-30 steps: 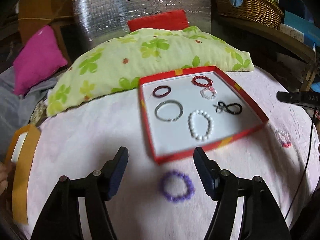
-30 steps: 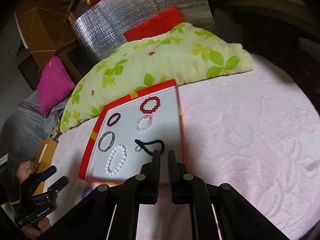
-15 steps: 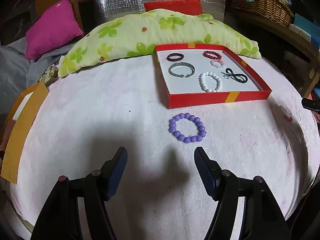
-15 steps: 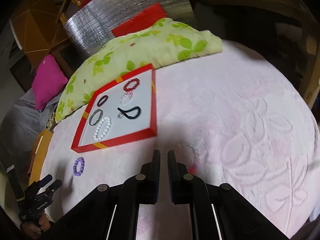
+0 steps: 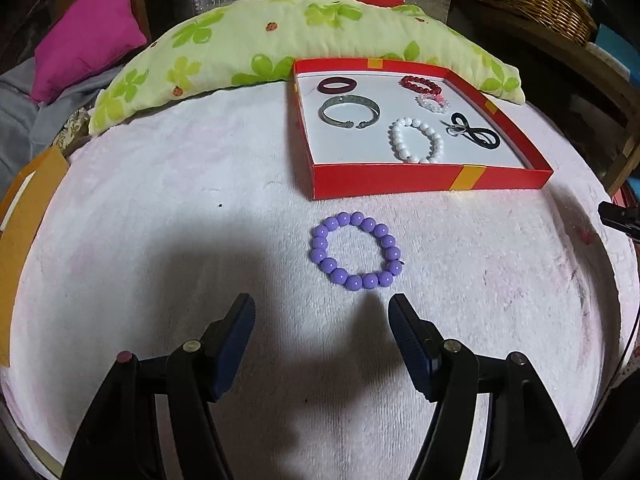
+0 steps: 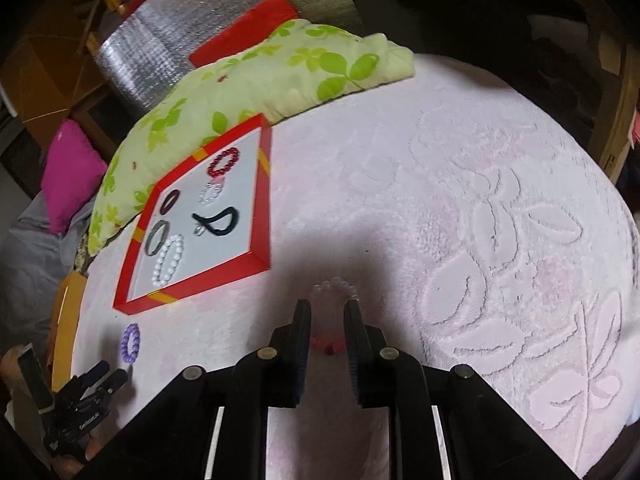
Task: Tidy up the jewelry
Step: 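Move the left tool toward the purple bead bracelet while the right tool approaches the pink bead bracelet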
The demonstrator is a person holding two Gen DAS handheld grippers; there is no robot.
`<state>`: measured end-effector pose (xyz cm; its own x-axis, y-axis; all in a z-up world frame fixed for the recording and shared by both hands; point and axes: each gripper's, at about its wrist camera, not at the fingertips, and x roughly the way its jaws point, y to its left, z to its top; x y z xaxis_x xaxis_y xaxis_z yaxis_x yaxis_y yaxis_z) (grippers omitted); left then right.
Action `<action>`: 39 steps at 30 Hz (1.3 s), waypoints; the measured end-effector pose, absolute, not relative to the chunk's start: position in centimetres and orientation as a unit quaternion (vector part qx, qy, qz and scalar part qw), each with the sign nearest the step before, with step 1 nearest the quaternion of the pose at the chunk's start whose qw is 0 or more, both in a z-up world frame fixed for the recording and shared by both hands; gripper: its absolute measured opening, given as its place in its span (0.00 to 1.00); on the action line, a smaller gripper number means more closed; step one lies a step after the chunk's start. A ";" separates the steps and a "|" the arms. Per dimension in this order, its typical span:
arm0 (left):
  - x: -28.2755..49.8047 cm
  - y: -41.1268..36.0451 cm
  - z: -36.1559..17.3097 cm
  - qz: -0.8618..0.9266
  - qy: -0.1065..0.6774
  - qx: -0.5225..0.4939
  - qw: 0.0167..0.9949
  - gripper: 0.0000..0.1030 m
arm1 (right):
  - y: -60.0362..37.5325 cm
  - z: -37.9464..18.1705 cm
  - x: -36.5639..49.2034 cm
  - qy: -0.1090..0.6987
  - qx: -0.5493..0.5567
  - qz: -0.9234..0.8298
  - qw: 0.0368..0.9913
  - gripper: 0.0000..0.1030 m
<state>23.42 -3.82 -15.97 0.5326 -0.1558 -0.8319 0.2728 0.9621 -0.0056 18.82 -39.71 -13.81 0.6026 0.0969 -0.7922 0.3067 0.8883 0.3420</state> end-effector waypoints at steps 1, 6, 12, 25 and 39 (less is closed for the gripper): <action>23.5 -3.9 -16.0 -0.122 0.468 0.064 0.873 0.68 | -39.7 -13.9 19.0 0.443 0.227 -0.063 0.865 0.18; 23.5 -4.1 -16.0 -0.121 0.467 0.068 0.874 0.68 | -39.2 -15.0 20.3 0.458 0.201 -0.074 0.863 0.18; 23.7 -4.0 -15.9 -0.120 0.466 0.062 0.874 0.68 | -38.9 -17.0 21.6 0.482 0.183 -0.092 0.852 0.18; 24.0 -4.1 -16.3 -0.118 0.474 0.061 0.871 0.68 | -38.0 -16.8 21.3 0.476 0.165 -0.094 0.859 0.08; 24.1 -3.9 -16.2 -0.120 0.471 0.057 0.872 0.68 | -36.2 -14.3 19.7 0.446 0.186 -0.031 0.875 0.08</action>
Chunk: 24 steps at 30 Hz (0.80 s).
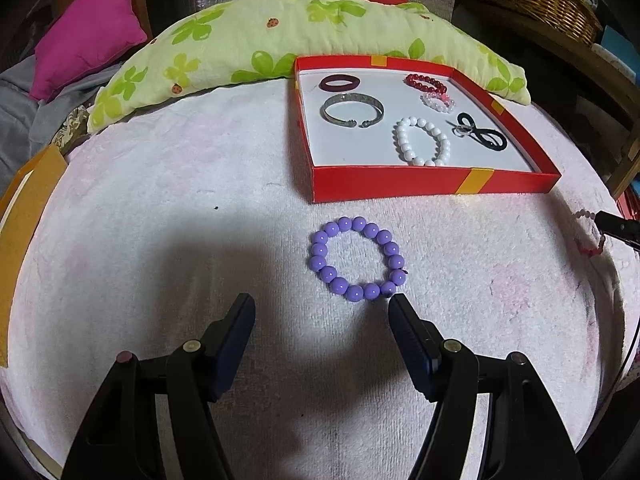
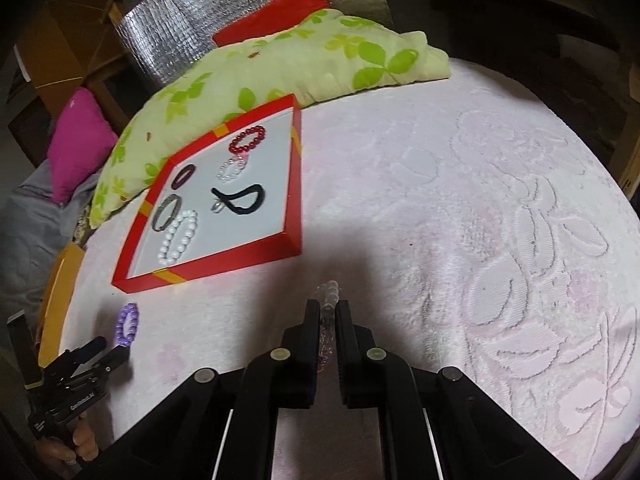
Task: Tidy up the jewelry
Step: 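Move the left tool toward the purple bead bracelet while the right tool approaches the pink bead bracelet, then grasp the purple bead bracelet with the left tool while the right tool grasps the pink bead bracelet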
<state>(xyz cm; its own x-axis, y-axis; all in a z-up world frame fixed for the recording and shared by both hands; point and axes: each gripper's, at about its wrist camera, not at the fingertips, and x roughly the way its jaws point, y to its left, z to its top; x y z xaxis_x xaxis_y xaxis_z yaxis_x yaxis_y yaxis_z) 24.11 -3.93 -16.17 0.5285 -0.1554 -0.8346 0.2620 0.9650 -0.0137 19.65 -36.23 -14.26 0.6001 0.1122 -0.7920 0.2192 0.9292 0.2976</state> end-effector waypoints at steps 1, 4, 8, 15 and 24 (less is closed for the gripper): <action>24.1 -3.9 -16.1 -0.120 0.470 0.056 0.873 0.68 | -36.2 -14.2 19.6 0.445 0.186 -0.029 0.875 0.08; 24.2 -4.0 -16.3 -0.120 0.472 0.057 0.872 0.68 | -36.2 -14.1 19.6 0.442 0.190 -0.025 0.876 0.08; 24.5 -4.3 -16.5 -0.123 0.475 0.053 0.870 0.68 | -36.6 -13.9 19.3 0.439 0.202 -0.020 0.875 0.08; 26.0 -5.7 -16.8 -0.132 0.469 0.045 0.872 0.68 | -37.9 -14.2 19.1 0.440 0.223 -0.028 0.870 0.08; 26.0 -6.2 -17.1 -0.154 0.456 0.052 0.875 0.59 | -38.0 -14.9 19.7 0.452 0.230 -0.029 0.862 0.08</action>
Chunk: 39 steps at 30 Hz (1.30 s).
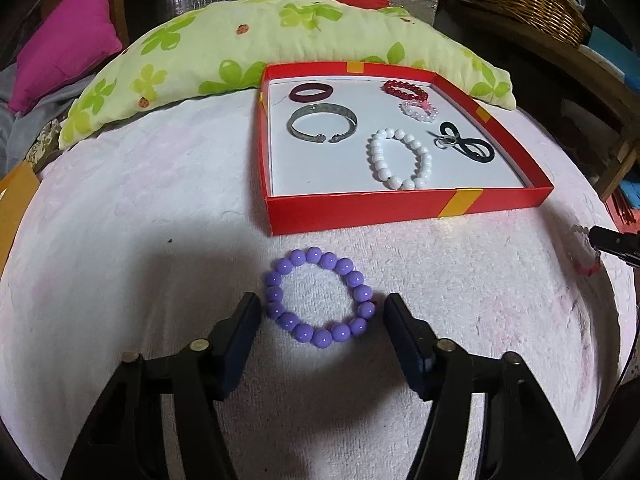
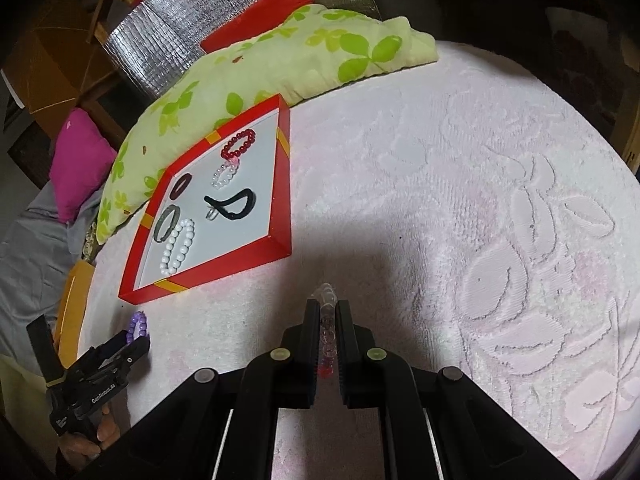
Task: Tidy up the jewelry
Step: 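Grasp the purple bead bracelet with the left tool while the right tool grasps the pink bead bracelet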
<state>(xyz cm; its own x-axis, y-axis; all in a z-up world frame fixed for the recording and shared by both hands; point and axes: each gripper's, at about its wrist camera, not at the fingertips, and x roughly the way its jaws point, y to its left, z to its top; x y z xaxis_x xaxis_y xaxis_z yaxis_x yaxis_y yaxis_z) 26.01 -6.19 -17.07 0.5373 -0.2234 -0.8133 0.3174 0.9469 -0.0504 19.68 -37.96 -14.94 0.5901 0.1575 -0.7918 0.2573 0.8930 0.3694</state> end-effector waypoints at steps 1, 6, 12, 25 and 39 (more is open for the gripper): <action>26.0 -6.2 -17.0 -0.155 0.454 0.052 0.876 0.54 | -38.0 -15.0 19.7 0.453 0.228 -0.030 0.862 0.08; 25.9 -6.0 -16.9 -0.160 0.450 0.050 0.877 0.36 | -37.9 -15.5 19.8 0.463 0.224 -0.034 0.857 0.08; 25.9 -5.3 -16.7 -0.161 0.451 0.036 0.877 0.18 | -37.5 -15.5 19.9 0.462 0.216 -0.030 0.860 0.09; 24.6 -4.7 -15.3 -0.173 0.438 0.033 0.881 0.09 | -36.2 -14.1 19.7 0.445 0.209 -0.009 0.871 0.08; 23.8 -4.3 -15.1 -0.165 0.439 0.048 0.882 0.09 | -36.1 -14.1 19.7 0.446 0.208 -0.009 0.871 0.08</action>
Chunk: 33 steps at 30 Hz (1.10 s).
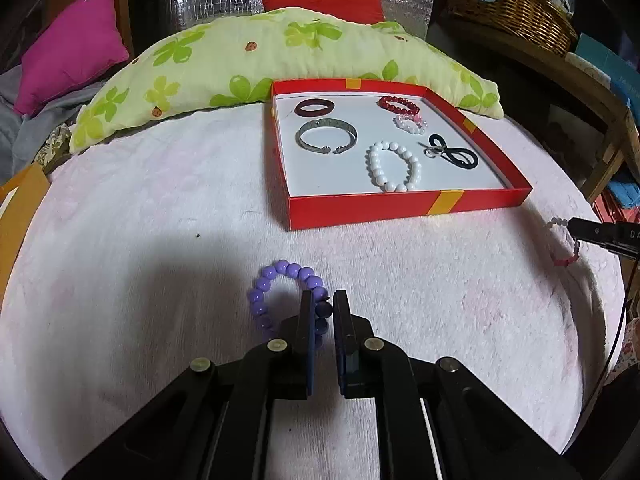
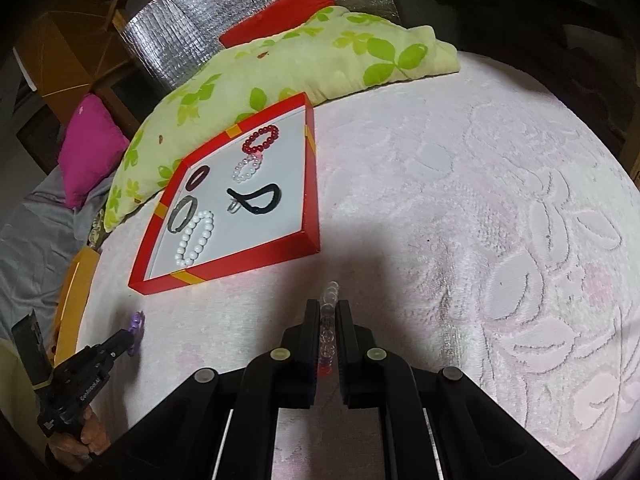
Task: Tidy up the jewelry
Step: 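Grasp the purple bead bracelet with the left tool while the right tool grasps the pink bead bracelet, then lift the purple bracelet with the left tool while the right tool lifts the pink bracelet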
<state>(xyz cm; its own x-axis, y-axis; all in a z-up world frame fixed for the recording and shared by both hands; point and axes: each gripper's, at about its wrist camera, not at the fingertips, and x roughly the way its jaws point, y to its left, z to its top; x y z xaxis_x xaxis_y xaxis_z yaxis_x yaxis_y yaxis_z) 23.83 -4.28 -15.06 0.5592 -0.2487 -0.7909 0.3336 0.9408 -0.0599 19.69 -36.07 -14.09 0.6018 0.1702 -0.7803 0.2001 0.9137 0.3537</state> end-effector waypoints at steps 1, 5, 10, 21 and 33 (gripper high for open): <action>23.7 -4.4 -15.0 -0.164 0.438 0.052 0.882 0.09 | -36.1 -14.1 19.7 0.446 0.208 -0.008 0.870 0.08; 23.1 -4.5 -15.0 -0.160 0.435 0.062 0.884 0.09 | -36.2 -14.1 19.5 0.447 0.212 -0.008 0.869 0.08; 21.9 -4.9 -15.2 -0.160 0.438 0.073 0.882 0.09 | -36.1 -14.2 19.4 0.452 0.207 -0.004 0.868 0.08; 19.6 -6.0 -16.2 -0.142 0.436 0.123 0.880 0.09 | -35.5 -13.4 19.0 0.445 0.221 0.019 0.868 0.08; 20.0 -5.9 -15.9 -0.141 0.425 0.119 0.886 0.09 | -35.9 -12.8 18.5 0.434 0.223 0.025 0.872 0.08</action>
